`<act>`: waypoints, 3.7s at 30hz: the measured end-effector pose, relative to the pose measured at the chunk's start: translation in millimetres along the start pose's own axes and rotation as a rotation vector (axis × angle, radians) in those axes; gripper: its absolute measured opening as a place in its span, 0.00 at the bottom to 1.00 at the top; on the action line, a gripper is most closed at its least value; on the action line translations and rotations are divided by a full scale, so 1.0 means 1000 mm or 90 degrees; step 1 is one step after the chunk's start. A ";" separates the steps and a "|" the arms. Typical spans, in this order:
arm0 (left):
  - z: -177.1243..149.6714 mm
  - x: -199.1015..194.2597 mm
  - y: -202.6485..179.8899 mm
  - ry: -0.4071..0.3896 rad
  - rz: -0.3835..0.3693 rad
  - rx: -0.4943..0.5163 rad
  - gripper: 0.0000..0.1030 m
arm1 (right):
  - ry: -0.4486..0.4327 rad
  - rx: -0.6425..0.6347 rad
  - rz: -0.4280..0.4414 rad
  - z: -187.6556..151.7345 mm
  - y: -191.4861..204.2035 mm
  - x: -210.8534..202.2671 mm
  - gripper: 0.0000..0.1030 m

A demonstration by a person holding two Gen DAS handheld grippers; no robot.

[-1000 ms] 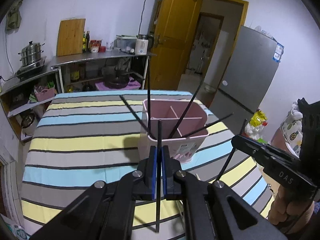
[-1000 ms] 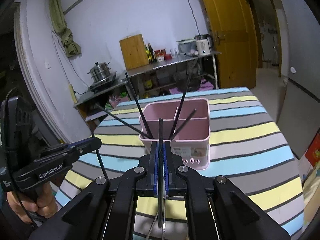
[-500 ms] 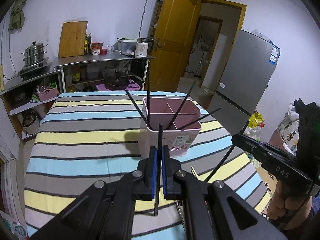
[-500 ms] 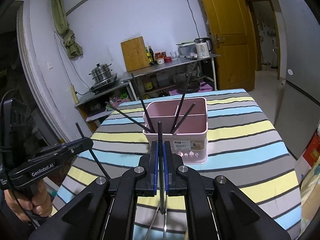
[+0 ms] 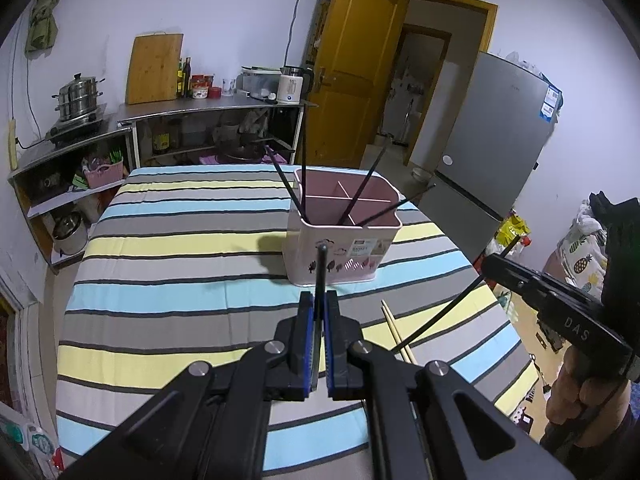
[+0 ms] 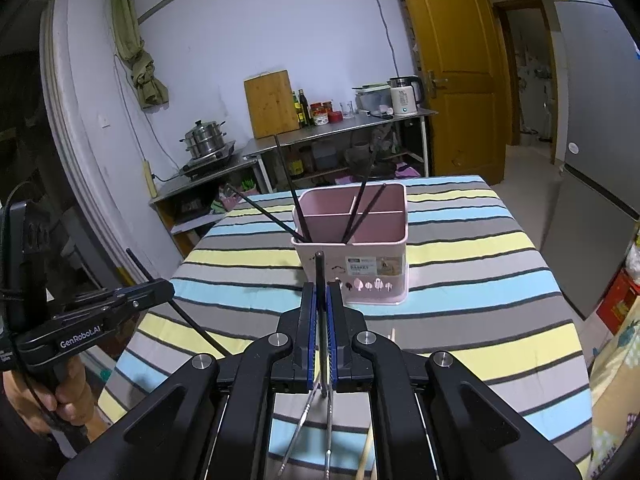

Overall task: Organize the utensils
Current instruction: 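Lift the right tool's chopstick over the pink basket while the left tool carries its chopstick there, then lower the right tool's chopstick into the basket and open it while the left tool releases its chopstick, then move both open tools back down to the metal and wooden chopsticks on the cloth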

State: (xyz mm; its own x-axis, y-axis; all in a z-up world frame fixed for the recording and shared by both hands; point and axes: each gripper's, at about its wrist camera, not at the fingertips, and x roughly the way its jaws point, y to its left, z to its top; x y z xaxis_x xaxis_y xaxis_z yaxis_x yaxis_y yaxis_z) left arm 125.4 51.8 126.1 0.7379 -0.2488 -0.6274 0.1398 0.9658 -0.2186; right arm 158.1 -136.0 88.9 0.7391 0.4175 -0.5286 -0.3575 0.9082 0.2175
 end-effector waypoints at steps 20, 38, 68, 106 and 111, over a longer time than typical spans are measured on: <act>0.052 -0.001 -0.004 -0.023 -0.026 -0.005 0.05 | -0.081 0.012 0.007 0.043 -0.007 -0.019 0.04; 0.138 -0.001 -0.014 -0.121 -0.040 0.006 0.05 | -0.205 0.029 0.014 0.120 -0.011 -0.011 0.04; 0.112 0.115 0.000 -0.012 -0.032 -0.020 0.06 | -0.086 0.025 -0.009 0.081 -0.029 0.102 0.04; 0.033 0.017 0.000 -0.077 -0.028 -0.028 0.33 | -0.103 0.033 -0.022 0.023 -0.027 -0.008 0.11; 0.011 0.012 0.001 -0.068 -0.033 -0.035 0.33 | -0.089 0.032 -0.022 0.004 -0.026 -0.015 0.11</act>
State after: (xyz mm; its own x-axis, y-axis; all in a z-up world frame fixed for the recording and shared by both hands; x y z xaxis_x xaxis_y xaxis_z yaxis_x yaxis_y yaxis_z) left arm 142.0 50.1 126.3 0.7968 -0.2863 -0.5322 0.1455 0.9456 -0.2908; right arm 158.7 -165.4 94.9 0.8243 0.3826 -0.4174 -0.3037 0.9209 0.2444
